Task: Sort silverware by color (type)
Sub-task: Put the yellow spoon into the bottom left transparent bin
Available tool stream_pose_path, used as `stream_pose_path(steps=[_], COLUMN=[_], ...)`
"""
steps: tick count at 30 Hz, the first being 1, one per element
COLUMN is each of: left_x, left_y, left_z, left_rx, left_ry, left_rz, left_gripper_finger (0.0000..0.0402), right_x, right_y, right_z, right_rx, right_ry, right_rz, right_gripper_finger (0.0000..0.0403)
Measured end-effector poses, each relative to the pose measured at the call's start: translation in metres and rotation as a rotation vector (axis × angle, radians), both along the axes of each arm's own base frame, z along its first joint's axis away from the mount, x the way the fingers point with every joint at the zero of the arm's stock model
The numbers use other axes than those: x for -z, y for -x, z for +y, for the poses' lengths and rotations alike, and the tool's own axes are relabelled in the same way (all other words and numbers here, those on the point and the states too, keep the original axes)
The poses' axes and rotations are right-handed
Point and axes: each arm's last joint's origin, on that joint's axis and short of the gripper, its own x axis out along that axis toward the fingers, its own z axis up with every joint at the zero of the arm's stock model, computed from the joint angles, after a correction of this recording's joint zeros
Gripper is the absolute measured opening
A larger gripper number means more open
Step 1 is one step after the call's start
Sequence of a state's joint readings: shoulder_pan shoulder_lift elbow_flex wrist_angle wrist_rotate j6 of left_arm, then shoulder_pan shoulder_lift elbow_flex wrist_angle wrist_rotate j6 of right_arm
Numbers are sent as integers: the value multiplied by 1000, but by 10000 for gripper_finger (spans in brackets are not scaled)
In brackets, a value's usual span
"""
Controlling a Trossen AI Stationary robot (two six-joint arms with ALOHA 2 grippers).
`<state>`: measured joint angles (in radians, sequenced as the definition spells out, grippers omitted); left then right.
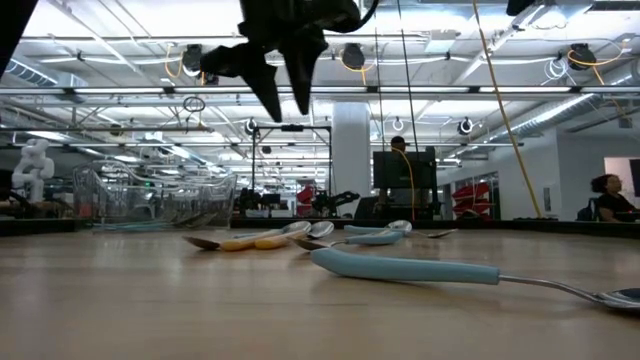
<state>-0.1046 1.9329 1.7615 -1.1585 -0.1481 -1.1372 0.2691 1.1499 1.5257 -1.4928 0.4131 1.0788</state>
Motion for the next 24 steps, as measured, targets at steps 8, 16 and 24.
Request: stream_pose_path(steps=[8,16,24], left_x=[2,2,9], left_y=[4,5,0], left_z=[-23,-31,-20], left_rx=[310,345,80], left_ry=[-65,-77,-84], left_rz=[54,55,41], left_gripper_finger=[161,161,161], right_x=[10,15,15], right_y=[-17,-25,-21], right_z=[7,10,6], right_rx=[6,-68,-145], right_ry=[-52,5,142], right_rz=[66,120,192], right_gripper_finger=[0,0,0])
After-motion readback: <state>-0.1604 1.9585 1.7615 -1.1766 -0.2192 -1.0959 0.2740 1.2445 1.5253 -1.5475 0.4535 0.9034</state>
